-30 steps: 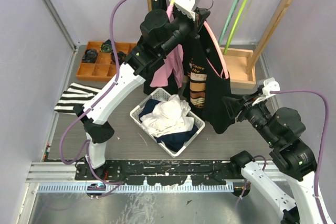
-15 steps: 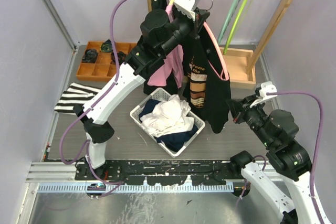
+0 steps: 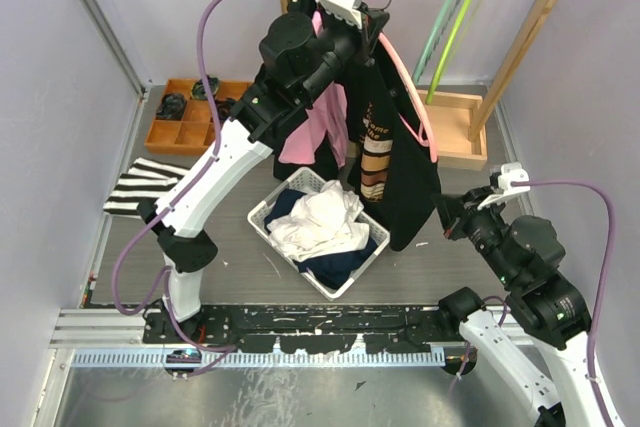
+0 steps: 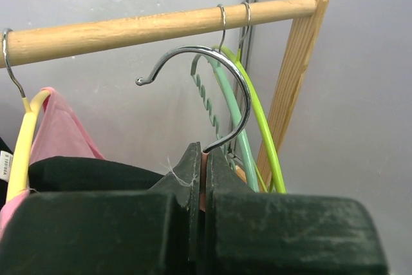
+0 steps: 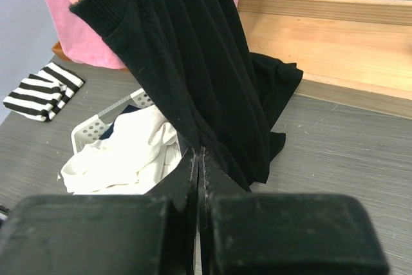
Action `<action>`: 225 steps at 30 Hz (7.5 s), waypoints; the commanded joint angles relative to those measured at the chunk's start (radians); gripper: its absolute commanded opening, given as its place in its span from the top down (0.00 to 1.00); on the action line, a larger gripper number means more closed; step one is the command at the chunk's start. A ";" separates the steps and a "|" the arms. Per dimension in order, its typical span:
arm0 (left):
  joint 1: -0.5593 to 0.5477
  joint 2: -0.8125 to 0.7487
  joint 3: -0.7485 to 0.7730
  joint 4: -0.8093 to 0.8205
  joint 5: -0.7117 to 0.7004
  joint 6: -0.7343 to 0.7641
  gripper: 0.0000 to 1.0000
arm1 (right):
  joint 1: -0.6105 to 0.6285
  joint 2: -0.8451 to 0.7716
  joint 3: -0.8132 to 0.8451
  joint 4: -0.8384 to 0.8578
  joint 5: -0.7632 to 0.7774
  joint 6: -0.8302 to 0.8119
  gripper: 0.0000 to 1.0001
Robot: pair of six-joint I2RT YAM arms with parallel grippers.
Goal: Remove the t-shirt from the hanger
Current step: Place the hanger on the clothesline, then place the T-shirt in the bin.
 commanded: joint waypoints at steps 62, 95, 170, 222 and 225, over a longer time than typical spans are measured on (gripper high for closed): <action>-0.175 -0.031 -0.099 -0.053 -0.059 0.038 1.00 | -0.002 0.384 0.402 0.131 0.017 -0.130 0.48; -0.180 0.068 0.057 -0.077 0.123 -0.008 1.00 | -0.002 0.321 0.401 0.113 0.069 -0.086 0.99; -0.067 -0.066 -0.296 0.109 -0.200 0.112 1.00 | -0.002 0.166 0.463 0.093 0.035 -0.140 0.99; -0.015 -0.544 -0.710 0.210 0.230 -0.109 1.00 | -0.005 0.383 0.482 0.267 0.270 -0.069 0.99; -0.015 -0.573 -0.716 0.219 0.280 -0.151 1.00 | -0.004 0.431 0.498 0.305 0.273 -0.094 0.99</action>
